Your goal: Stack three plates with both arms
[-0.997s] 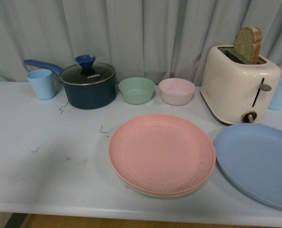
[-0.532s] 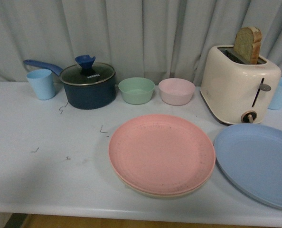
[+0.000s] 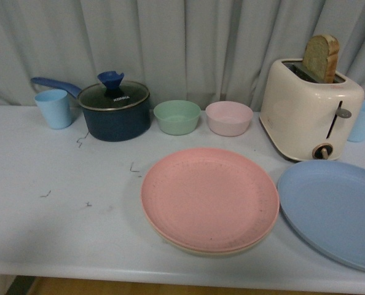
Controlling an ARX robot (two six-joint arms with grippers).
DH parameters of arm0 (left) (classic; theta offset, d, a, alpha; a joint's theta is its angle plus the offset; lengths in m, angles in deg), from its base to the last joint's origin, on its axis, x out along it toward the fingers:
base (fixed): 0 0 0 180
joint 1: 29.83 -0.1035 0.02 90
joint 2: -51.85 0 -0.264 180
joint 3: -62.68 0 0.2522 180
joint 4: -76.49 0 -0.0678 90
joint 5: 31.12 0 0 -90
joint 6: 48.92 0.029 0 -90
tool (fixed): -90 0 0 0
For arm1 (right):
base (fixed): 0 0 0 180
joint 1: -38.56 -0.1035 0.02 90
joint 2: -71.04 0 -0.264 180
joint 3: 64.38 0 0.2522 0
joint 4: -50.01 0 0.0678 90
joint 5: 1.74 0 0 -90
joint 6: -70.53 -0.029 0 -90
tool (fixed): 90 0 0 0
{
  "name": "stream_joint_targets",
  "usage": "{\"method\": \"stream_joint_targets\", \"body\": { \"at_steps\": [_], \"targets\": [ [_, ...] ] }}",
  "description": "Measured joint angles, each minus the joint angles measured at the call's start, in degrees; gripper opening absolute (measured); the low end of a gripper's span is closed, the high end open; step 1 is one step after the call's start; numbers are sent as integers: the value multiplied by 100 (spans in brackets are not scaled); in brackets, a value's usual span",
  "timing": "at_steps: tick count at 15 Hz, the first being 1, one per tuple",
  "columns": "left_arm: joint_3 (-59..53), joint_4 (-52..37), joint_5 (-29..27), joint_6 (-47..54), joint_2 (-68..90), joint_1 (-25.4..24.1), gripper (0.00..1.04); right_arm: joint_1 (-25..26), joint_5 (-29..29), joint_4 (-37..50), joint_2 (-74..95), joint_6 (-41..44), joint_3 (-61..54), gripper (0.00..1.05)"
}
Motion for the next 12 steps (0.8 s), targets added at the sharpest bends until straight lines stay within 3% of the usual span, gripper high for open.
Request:
{"method": "stream_joint_targets", "body": {
  "at_steps": [7, 12],
  "targets": [
    [-4, 1821, 0, 0, -1967, -2, 2, 0, 0, 0, 0, 0, 0, 98],
    [-4, 2273, 0, 0, -2417, 0, 2, 0, -2, 0, 0, 0, 0, 98]
  ]
}}
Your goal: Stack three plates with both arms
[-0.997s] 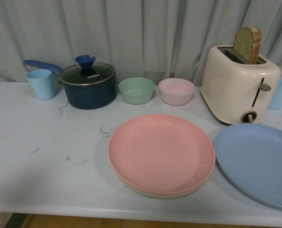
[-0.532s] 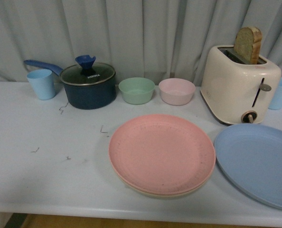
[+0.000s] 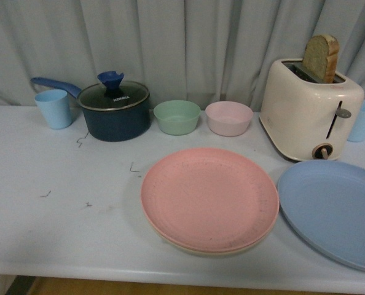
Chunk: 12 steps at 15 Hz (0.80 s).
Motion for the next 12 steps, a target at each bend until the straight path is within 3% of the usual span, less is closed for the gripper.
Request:
{"method": "stream_joint_targets", "body": {
  "at_steps": [5, 7, 10, 11, 12],
  "targets": [
    [0, 516, 0, 0, -522, 0, 2, 0, 2, 0, 0, 0, 0, 98],
    [2, 1606, 7, 0, -1338, -2, 2, 0, 2, 0, 0, 0, 0, 98],
    [2, 1569, 4, 2, -1495, 0, 2, 0, 2, 0, 2, 0, 0, 98],
    [2, 1547, 2, -2, -1493, -2, 3, 2, 2, 2, 2, 0, 0, 98],
    [2, 1545, 2, 0, -1493, -2, 15, 0, 2, 2, 2, 0, 0, 98]
  ]
}}
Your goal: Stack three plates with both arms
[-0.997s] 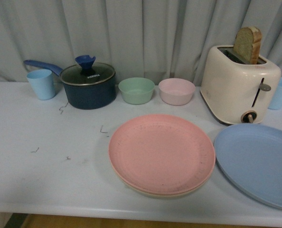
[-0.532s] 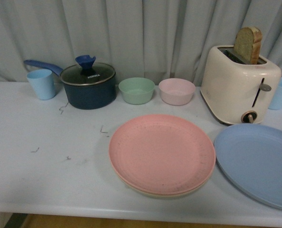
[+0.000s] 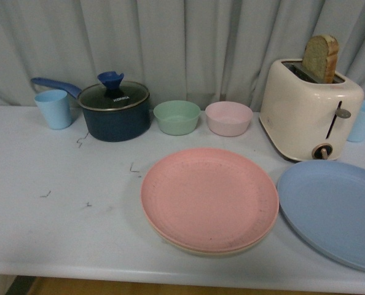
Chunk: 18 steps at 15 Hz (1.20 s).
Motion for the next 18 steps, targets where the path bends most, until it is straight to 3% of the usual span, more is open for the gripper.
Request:
{"method": "stream_joint_targets", "body": {
  "at_steps": [2, 3, 5, 6, 7, 10, 12, 15, 18],
  "targets": [
    [0, 0, 0, 2, 0, 0, 38, 0, 0, -2, 0, 0, 0, 98],
    [0, 2, -9, 0, 0, 0, 51, 361, -730, 31, 356, 186, 52, 98],
    [0, 2, 0, 2, 0, 0, 76, 1700, -1908, 2205, 2717, 417, 348, 98],
    [0, 2, -2, 2, 0, 2, 89, 2011, -1932, 3392, 4019, 420, 649, 98],
    [0, 0, 0, 2, 0, 0, 96, 2098, -1821, 3915, 4771, 396, 922, 98],
    [0, 0, 0, 11, 0, 0, 99, 2026, -1484, 4907, 6057, 396, 1294, 98],
    [0, 0, 0, 11, 0, 0, 98, 1711, -861, 5606, 7873, 306, 1956, 98],
    [0, 0, 0, 9, 0, 0, 98, 1158, 136, 4800, 10002, -105, 2876, 98],
    [0, 2, 0, 11, 0, 0, 98, 1119, 918, 4780, 10948, -98, 3309, 98]
  ]
}}
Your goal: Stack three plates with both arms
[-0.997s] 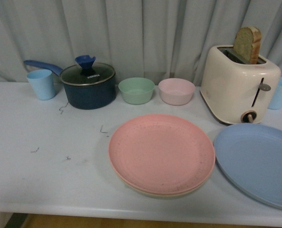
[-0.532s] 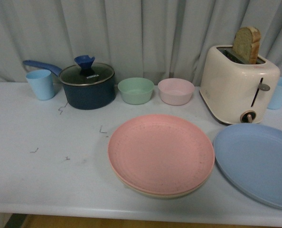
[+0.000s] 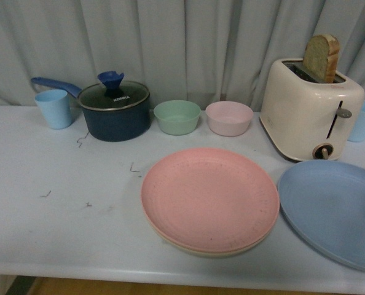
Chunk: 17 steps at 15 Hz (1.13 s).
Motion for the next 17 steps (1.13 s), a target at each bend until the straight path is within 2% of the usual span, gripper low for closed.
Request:
{"method": "stream_joint_targets", "body": {
  "at_steps": [2, 4, 8, 12, 13, 17],
  "targets": [
    [0, -2, 0, 0, 0, 0, 98, 232, 166, -50, 470, 2, 197, 98],
    [0, -2, 2, 0, 0, 0, 98, 387, 94, 46, 876, -7, 411, 98],
    [0, 0, 2, 0, 0, 2, 98, 109, -710, 39, 1213, -44, 601, 98],
    [0, -2, 0, 0, 0, 0, 98, 168, -721, 214, 1510, 120, 592, 98],
    [0, 0, 2, 0, 0, 0, 98, 203, -721, 313, 1558, 166, 584, 93],
    [0, -2, 0, 0, 0, 2, 98, 278, -776, 608, 1665, 240, 474, 42]
  ]
}}
